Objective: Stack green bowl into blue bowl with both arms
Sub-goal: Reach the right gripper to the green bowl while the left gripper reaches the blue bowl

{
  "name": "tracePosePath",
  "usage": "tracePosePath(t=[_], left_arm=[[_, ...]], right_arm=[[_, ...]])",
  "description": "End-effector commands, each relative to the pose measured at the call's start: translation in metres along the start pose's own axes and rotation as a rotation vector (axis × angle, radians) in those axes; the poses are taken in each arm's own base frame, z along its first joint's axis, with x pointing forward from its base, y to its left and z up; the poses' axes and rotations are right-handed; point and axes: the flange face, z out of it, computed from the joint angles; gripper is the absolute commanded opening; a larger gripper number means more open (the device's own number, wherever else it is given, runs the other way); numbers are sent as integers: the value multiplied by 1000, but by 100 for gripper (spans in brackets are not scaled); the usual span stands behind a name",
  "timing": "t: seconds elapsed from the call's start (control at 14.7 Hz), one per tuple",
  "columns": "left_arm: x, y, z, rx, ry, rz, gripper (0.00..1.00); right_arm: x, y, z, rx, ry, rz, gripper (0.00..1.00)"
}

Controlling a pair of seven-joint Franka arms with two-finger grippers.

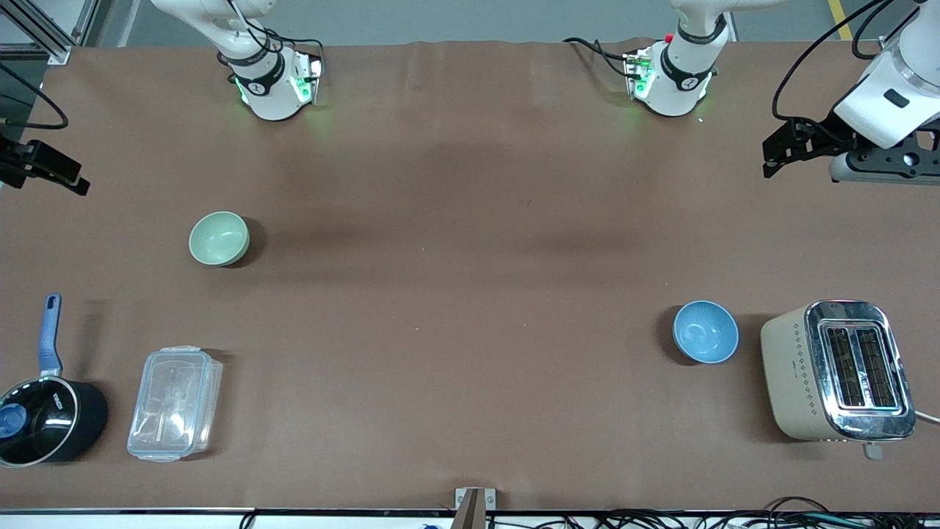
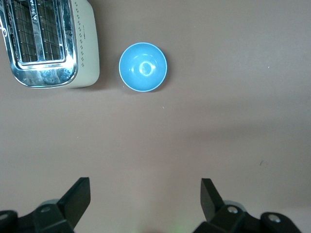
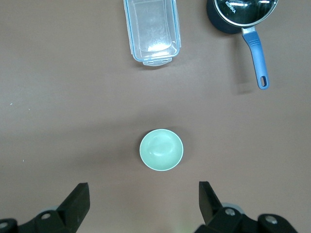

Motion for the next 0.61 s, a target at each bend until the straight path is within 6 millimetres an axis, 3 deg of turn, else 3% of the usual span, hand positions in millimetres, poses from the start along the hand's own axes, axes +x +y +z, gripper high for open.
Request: tracePosePath(t=[0.0, 0.07, 0.2, 0.34, 0.54], left_arm=[[3, -2, -5, -4, 0, 12, 100], [4, -9, -9, 0, 9, 1, 100], [22, -23, 8, 13, -20, -12, 100], [43, -38, 54, 8, -95, 1, 100], [67, -40, 123, -5, -122, -9, 100]], right_arm=[[-1, 1, -2, 19, 3, 3, 100], [-2, 1, 0, 20, -3, 0, 100], [-2, 2, 0, 19, -2, 0, 100], [-1, 2, 1, 20, -3, -4, 100], [-1, 1, 9, 18, -12, -29, 100]])
